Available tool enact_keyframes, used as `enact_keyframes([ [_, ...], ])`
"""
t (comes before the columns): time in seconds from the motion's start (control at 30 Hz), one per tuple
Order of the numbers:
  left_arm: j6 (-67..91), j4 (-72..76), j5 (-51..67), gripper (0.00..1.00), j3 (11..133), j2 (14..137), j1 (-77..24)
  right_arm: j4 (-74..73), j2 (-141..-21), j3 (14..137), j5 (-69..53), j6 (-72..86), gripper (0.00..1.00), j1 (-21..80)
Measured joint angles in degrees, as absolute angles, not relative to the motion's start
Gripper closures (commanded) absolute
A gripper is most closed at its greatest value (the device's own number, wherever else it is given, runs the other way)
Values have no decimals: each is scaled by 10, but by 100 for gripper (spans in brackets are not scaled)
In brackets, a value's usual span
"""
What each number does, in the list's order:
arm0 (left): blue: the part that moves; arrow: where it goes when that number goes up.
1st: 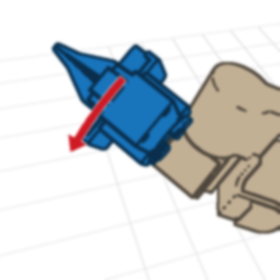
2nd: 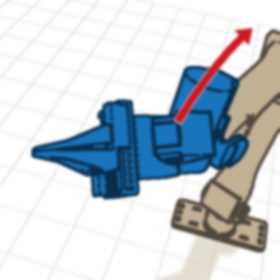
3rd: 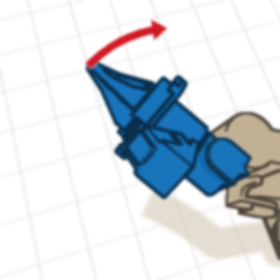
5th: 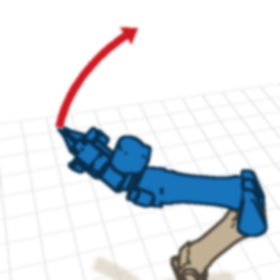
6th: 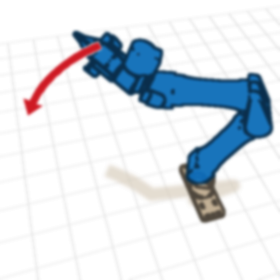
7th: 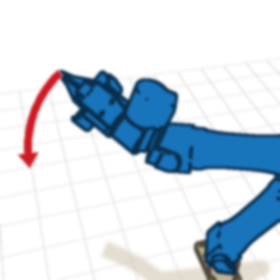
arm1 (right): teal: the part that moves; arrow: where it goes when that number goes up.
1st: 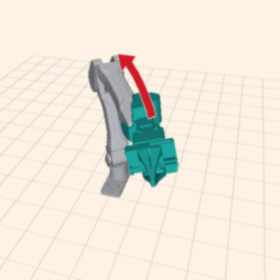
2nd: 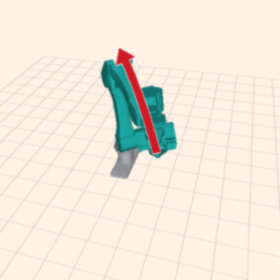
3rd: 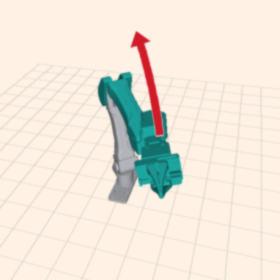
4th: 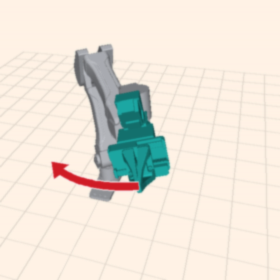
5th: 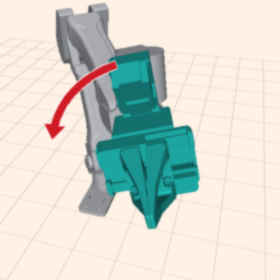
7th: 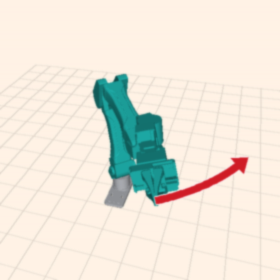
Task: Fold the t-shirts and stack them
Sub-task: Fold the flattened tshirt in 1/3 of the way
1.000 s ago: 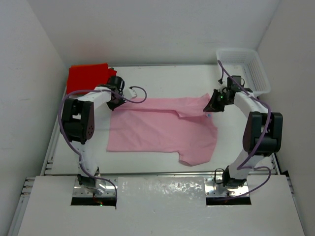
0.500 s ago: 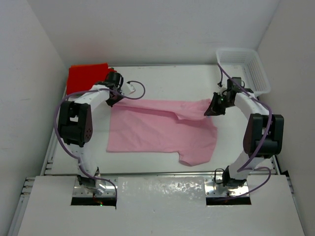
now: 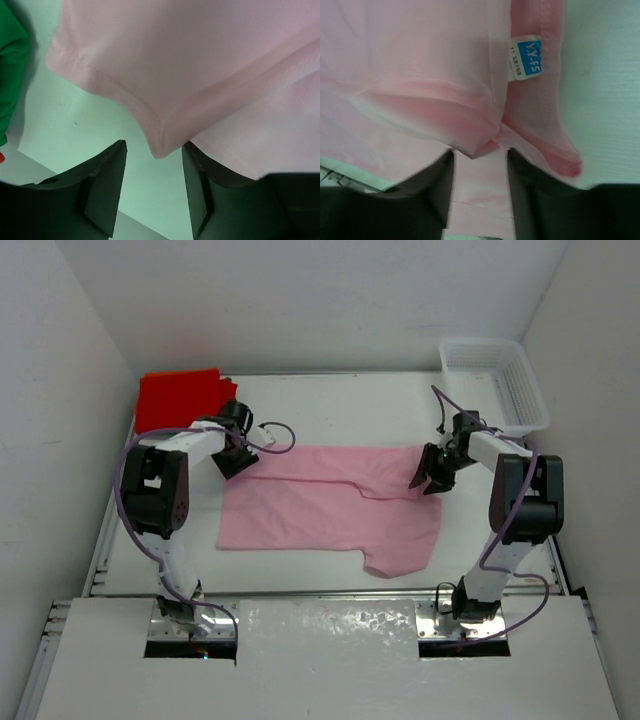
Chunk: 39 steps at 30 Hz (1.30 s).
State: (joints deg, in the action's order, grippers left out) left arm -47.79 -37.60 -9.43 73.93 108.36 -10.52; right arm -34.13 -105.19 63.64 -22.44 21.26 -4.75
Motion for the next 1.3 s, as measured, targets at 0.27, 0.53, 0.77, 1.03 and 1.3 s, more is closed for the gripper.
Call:
enact_keyframes([
  [0.27,-477,-430,-98,50,750,1048,-105,-400,-981,637,-126,188,37,-47],
  [0.53,-521,-476,-19,55,698,837,-120,-439,-762,540,-91,187,40,-45],
  [0.77,-535,-475,-20,45,441,770,-212,-438,-699,343,-127,237,39,-32],
  [1.03,-528,-389,-76,45,354,745,-240,-363,-692,257,-153,286,50,5],
  [1.3,-500,-272,-125,100,310,757,-240,-331,-736,283,-163,303,100,12],
])
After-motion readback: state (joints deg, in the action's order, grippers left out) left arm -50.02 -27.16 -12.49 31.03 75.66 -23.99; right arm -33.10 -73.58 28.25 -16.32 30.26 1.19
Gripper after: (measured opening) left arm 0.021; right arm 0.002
